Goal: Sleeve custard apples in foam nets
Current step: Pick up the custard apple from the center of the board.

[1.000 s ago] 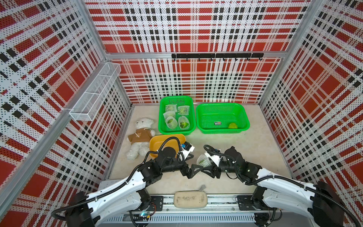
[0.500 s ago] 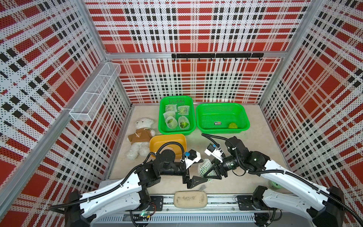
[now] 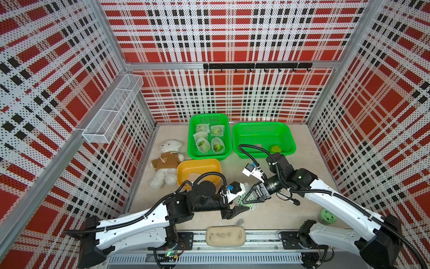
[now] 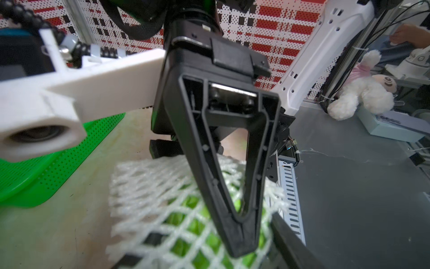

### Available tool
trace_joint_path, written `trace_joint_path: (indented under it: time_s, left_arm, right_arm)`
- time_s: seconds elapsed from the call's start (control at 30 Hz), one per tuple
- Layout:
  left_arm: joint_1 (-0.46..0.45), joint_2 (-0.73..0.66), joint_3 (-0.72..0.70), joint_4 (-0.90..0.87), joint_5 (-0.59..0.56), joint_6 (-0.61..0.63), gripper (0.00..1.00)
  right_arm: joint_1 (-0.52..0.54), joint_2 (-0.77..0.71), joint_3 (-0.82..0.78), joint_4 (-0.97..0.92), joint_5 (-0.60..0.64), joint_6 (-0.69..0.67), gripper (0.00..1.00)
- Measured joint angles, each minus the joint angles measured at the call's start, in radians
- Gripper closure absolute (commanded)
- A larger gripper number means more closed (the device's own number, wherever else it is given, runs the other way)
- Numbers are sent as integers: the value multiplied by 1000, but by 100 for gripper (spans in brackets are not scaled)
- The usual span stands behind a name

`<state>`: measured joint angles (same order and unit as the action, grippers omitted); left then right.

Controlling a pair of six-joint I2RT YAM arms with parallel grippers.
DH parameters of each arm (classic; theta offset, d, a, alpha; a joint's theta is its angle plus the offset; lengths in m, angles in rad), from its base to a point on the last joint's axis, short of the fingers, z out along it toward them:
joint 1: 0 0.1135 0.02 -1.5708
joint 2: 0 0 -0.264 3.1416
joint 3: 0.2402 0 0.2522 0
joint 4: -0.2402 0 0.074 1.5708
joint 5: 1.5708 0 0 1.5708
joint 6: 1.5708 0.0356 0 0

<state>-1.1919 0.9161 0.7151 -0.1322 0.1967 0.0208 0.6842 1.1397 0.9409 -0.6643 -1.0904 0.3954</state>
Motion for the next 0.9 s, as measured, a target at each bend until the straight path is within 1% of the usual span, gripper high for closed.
trace_joint_path:
  time_s: [0.03,0.1,0.13,0.23,0.3,0.43,0.5,0.7,0.9]
  left_arm:
    - [-5,6,3,0,-19,10,24]
    - [-16,29,9,0,-50,26,24]
    - [-18,40,10,1,-62,34,28]
    - [-21,56,12,0,-97,44,46]
    - [-24,55,13,0,-113,50,56]
    - [-33,41,10,0,-148,58,66]
    - [-34,30,2,10,-164,58,70]
    - [-30,-17,-33,42,-232,58,71]
    - [1,-63,-58,42,-275,58,71]
  right_arm:
    - [-6,4,3,-3,1,7,65]
    - [-18,14,11,-11,3,25,66]
    - [-24,19,11,-15,5,32,66]
    - [-30,28,11,-24,9,43,64]
    - [-31,28,11,-22,11,43,59]
    - [-31,27,11,-3,13,42,43]
    - [-31,27,11,18,14,47,38]
    - [-31,12,-6,121,28,94,27]
    - [-44,-24,-61,222,47,153,21]
